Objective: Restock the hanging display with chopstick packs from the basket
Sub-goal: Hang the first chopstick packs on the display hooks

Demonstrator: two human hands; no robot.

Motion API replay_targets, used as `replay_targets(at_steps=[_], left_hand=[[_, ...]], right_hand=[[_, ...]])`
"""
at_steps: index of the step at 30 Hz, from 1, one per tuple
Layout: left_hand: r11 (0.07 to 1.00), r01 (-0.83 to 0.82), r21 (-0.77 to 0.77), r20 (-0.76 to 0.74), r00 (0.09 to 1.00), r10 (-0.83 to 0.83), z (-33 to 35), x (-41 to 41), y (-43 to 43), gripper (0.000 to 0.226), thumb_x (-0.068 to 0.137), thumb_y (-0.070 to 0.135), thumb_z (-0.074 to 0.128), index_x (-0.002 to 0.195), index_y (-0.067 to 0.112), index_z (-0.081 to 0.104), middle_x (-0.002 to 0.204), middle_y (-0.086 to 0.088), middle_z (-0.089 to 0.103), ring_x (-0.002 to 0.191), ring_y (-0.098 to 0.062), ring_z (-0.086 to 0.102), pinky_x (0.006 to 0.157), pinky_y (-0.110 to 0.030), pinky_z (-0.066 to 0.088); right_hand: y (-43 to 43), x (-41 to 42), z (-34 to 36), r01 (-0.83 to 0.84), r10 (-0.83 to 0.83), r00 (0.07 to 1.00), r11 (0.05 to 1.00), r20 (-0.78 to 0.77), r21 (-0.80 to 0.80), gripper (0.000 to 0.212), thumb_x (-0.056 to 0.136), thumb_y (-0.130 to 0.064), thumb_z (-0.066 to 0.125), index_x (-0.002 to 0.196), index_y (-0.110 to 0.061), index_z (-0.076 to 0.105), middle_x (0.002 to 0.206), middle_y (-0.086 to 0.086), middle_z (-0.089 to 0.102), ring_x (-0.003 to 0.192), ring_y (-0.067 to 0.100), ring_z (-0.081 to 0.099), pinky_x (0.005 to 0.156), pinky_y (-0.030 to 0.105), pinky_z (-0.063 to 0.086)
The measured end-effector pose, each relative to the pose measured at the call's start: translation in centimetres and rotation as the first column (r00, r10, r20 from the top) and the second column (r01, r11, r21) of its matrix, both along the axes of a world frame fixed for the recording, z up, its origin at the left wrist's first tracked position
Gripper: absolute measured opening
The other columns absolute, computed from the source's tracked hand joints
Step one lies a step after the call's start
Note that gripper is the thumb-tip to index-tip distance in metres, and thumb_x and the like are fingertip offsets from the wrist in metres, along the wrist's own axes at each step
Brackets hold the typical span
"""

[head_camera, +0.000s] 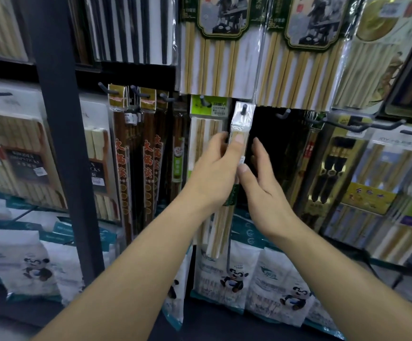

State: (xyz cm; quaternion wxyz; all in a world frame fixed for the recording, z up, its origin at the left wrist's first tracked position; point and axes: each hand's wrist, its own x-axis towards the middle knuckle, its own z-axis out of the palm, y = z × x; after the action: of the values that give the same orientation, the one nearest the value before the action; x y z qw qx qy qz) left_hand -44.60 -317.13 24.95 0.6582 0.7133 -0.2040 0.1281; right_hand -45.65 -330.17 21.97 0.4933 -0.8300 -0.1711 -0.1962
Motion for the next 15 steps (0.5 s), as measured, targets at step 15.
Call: replay_targets(at_steps=[15], left_hand=[[0.972,0.001,-0.235,-0.305,0.949,-0.074,1.2,7.3,-4.2,0.054,0.107,0.042,0.047,0.151,0.011,0.047,0.146,-0.010,0.057,0.135,-0.024,0.053,0.114,-0.040,0.040]], right_hand=[[-1.2,7.4,-0.1,-0.081,0.080,0.994,0.997,-0.072,0.000,0.063,0.110,-0.048,0.023,0.163,-0.029,-0.004,0.171,-0.010,0.002,0.153,-0.001,0.006,0.129,0.034,0.009]])
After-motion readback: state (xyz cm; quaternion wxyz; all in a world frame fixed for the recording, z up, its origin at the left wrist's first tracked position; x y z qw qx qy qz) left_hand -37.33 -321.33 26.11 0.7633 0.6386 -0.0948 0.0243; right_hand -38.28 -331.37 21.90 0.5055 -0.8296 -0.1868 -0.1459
